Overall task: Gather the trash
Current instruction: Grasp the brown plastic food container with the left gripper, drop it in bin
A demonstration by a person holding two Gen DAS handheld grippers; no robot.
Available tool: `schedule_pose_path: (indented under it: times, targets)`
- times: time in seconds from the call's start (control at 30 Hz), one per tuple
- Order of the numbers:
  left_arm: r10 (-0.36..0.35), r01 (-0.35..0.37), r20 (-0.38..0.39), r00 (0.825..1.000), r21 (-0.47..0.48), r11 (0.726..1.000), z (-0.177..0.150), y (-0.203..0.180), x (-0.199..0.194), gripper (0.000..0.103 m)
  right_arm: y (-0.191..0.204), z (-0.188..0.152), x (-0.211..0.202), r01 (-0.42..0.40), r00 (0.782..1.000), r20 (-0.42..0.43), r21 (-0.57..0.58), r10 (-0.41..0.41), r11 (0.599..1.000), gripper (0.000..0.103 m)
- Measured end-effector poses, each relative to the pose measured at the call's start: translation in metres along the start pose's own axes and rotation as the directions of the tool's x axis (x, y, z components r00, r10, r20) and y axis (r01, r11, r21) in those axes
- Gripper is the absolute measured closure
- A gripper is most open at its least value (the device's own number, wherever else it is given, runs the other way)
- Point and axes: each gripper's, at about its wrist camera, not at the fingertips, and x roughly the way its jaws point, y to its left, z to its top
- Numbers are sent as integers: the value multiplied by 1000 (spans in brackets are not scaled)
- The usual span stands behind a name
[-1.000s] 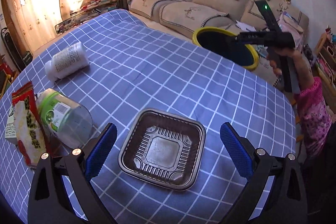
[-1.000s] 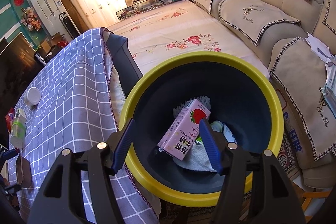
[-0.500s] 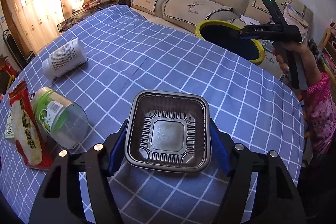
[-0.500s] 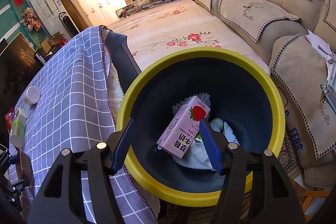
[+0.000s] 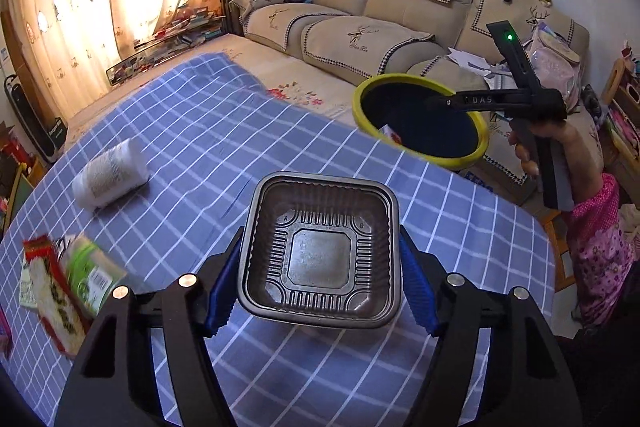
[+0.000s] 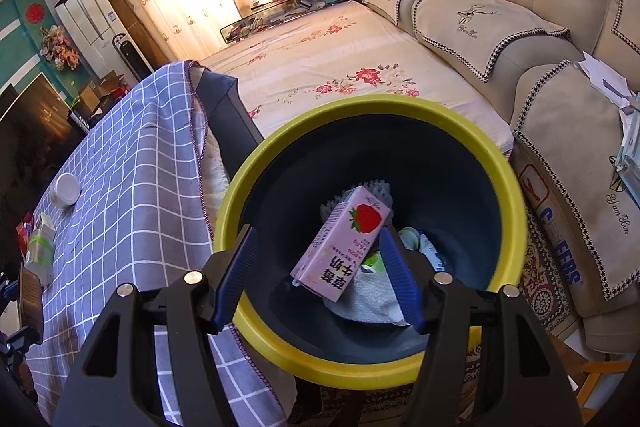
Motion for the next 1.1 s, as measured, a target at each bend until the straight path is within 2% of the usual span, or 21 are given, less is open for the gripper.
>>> schedule_pose_path:
  times: [0.13,0.33,0.5,0.7,0.77,0.8,0.83,0.97,1.1]
  targets:
    - [-38,37,13,999,25,999,23,-16,16,33,-20,1,-17,13,1000,28,22,-14,1000,42]
    - [-131,129,21,991,81,988,72,-55,55,33,-58,1,-49,45,996,77,75,-51,996,42]
    - [-184,184,-11,983,109,977,114,-86,100,33,-82,-2,-67,67,992,97,108,-77,992,42]
    - [-207,211,-67,976,67,975,154,-105,162,32,-96,-8,-77,87,990,99,129,-101,988,40]
    - [-209,213,-84,974,46,976,162,-109,180,28,-98,-9,-79,92,990,98,133,-106,987,39]
    - [-203,207,-87,975,35,978,164,-110,186,21,-98,-9,-79,94,990,97,134,-107,987,39]
    - [-196,199,-88,977,22,980,164,-110,192,18,-97,-9,-80,95,990,94,132,-107,987,38]
    - [-209,206,-68,976,-47,977,158,-102,189,17,-91,-8,-77,89,991,89,121,-100,989,38]
    - [-82,84,48,995,-39,996,128,-81,139,15,-77,-9,-68,61,995,76,95,-68,994,38]
